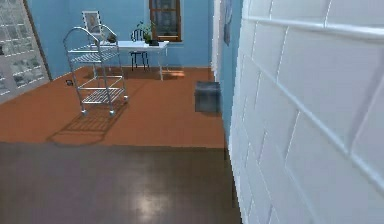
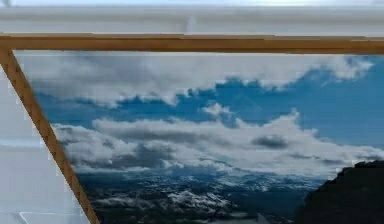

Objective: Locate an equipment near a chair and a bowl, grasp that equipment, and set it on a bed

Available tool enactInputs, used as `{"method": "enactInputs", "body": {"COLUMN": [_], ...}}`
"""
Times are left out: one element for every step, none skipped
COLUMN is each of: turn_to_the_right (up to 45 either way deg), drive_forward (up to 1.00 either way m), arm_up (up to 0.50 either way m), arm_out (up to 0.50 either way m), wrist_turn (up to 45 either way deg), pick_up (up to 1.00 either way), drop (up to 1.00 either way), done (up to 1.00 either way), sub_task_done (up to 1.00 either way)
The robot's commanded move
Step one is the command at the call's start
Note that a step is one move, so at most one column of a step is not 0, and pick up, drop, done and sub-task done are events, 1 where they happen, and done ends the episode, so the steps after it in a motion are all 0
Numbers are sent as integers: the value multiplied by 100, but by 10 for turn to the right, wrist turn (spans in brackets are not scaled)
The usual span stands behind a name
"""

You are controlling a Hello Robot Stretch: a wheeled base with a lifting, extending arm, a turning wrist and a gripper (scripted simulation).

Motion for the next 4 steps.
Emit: {"method": "enactInputs", "body": {"turn_to_the_right": [0,-450,-390,0], "drive_forward": [35,0,0,100], "arm_up": [0,0,0,0], "arm_out": [0,0,0,0], "wrist_turn": [0,0,0,0], "pick_up": [0,0,0,0], "drop": [0,0,0,0], "done": [0,0,0,0], "sub_task_done": [0,0,0,0]}}
